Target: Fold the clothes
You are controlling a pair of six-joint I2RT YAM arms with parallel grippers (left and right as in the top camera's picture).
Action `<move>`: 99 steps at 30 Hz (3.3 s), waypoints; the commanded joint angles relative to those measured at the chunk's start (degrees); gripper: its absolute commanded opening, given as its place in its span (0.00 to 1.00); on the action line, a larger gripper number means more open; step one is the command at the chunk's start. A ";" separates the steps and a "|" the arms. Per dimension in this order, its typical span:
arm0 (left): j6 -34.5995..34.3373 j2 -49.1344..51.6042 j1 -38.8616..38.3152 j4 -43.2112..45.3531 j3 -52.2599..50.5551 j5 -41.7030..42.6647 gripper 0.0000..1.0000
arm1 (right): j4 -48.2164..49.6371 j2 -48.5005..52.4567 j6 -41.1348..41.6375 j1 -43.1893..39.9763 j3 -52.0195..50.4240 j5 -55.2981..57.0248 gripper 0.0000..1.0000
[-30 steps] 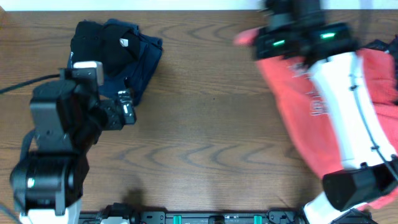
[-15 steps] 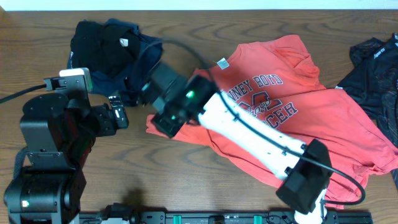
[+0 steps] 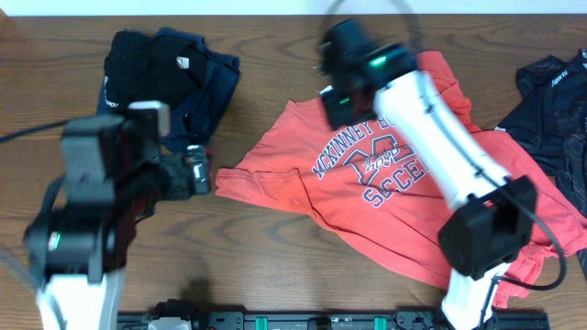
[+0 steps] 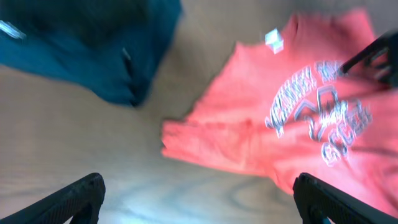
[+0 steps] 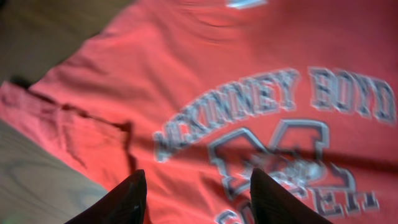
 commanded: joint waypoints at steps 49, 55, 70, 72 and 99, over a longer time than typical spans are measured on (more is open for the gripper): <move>-9.55 43.85 -3.26 2.60 -11.21 -17.31 0.06 | -12.31 -27.02 0.17 -23.67 0.63 -0.24 0.62; -5.92 39.19 0.61 3.76 -11.21 -11.74 0.14 | -12.79 -27.02 1.07 -23.67 0.48 2.03 0.64; -2.84 44.59 -5.35 20.04 -13.09 -2.12 0.67 | -13.60 -26.71 1.27 -23.65 0.02 2.03 0.64; -2.43 45.77 -5.73 20.22 -13.09 -2.16 0.63 | -13.81 -26.71 1.27 -23.65 0.02 2.03 0.64; -15.15 33.07 11.89 -4.74 -13.14 -23.39 0.06 | 2.23 -26.71 8.98 -25.03 -25.38 7.89 0.69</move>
